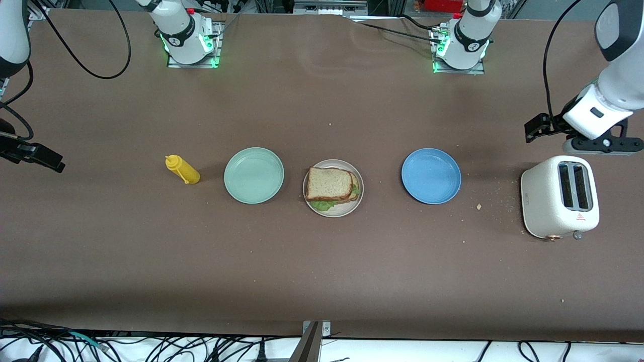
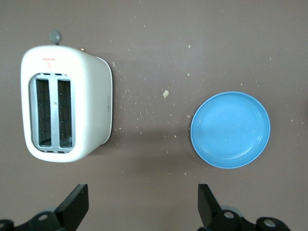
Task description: Make sandwich in beige plate with both arms
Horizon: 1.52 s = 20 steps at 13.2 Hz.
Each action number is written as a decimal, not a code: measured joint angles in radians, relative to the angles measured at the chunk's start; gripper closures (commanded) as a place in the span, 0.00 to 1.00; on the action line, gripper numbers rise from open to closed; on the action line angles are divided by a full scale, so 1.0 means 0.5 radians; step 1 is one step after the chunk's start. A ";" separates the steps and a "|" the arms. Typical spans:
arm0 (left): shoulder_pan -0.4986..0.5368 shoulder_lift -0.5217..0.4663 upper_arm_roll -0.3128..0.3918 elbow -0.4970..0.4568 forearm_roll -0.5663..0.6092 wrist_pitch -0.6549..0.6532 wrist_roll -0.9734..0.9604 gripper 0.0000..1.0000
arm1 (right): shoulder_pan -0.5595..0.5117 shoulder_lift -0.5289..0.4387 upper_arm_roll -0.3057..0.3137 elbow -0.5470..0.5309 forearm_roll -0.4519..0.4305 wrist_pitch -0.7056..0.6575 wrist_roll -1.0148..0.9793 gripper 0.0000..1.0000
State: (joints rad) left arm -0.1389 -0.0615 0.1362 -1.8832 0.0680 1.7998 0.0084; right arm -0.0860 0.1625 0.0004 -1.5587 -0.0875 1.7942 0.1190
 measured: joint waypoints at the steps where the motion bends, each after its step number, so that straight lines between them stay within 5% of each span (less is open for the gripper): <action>1: 0.002 -0.002 0.000 0.049 0.000 -0.029 0.000 0.00 | 0.001 0.000 0.000 -0.001 0.000 0.000 0.000 0.00; 14: 0.001 0.071 -0.019 0.720 -0.009 -0.754 -0.002 0.00 | 0.002 0.000 0.000 -0.010 -0.017 0.009 0.000 0.00; 20: 0.008 0.207 -0.016 0.780 -0.169 -0.790 -0.002 0.00 | 0.003 0.000 0.000 -0.010 -0.017 0.011 -0.001 0.00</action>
State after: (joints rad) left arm -0.1346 0.0421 0.1280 -1.4934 -0.0168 1.4050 0.0074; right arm -0.0847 0.1626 0.0004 -1.5637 -0.0960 1.7998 0.1186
